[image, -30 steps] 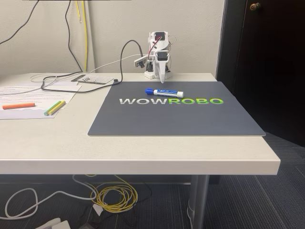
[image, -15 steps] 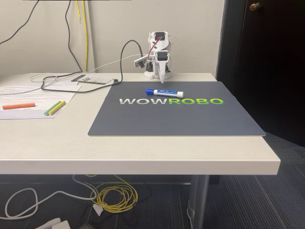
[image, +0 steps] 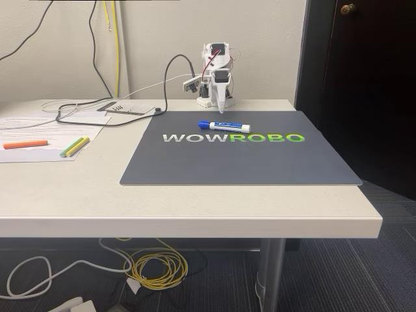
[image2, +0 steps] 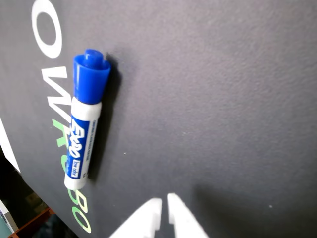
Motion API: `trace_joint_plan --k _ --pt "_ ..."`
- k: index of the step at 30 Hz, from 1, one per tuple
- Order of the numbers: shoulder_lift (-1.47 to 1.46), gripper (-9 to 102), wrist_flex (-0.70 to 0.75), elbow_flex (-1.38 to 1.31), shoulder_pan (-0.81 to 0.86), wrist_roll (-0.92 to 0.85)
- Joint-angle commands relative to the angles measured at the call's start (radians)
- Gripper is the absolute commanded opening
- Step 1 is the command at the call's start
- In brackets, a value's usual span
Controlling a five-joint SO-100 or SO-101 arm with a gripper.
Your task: Pick up the blue marker.
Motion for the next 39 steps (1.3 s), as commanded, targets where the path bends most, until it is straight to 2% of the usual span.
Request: trace_joint_plan --k 1,39 --pt "0.064 0 -0.012 -0.005 -0.008 -0.006" --pt "0.066 0 -0.014 -0.032 -0.008 -0.028"
